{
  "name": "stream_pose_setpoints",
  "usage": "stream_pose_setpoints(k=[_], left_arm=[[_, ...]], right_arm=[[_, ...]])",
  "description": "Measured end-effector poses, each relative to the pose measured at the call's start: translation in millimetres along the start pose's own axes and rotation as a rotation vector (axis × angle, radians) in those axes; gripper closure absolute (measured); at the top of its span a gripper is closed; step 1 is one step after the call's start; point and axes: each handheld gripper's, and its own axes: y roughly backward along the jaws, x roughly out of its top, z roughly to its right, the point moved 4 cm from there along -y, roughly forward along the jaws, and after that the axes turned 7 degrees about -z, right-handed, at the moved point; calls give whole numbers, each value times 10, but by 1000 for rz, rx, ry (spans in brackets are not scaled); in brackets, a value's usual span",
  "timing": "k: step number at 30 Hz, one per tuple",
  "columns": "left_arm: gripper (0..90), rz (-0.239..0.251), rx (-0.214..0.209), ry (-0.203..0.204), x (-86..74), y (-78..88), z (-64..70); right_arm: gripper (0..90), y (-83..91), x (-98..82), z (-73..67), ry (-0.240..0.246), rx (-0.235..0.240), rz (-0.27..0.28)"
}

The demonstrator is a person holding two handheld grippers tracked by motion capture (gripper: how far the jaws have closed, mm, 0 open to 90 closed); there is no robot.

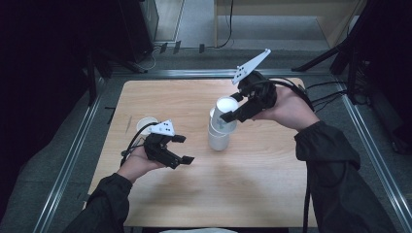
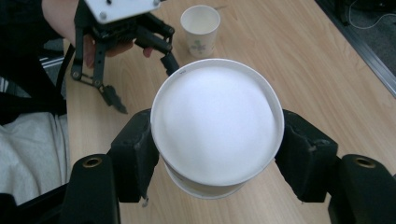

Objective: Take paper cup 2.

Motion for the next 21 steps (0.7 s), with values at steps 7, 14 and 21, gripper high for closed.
stream_pose_setpoints(k=[7,14,21], left_arm=[[128,1,2,-6,4,-4,15],[123,-1,-21,10,5,-36,18],[131,-15,-43,-12,-4,-98,54]], right_arm=[[348,-137,-248,-158,-5,26,2],[348,-306,-467,-232,30,43,22],[348,-575,-703,-296,-3,71,53]])
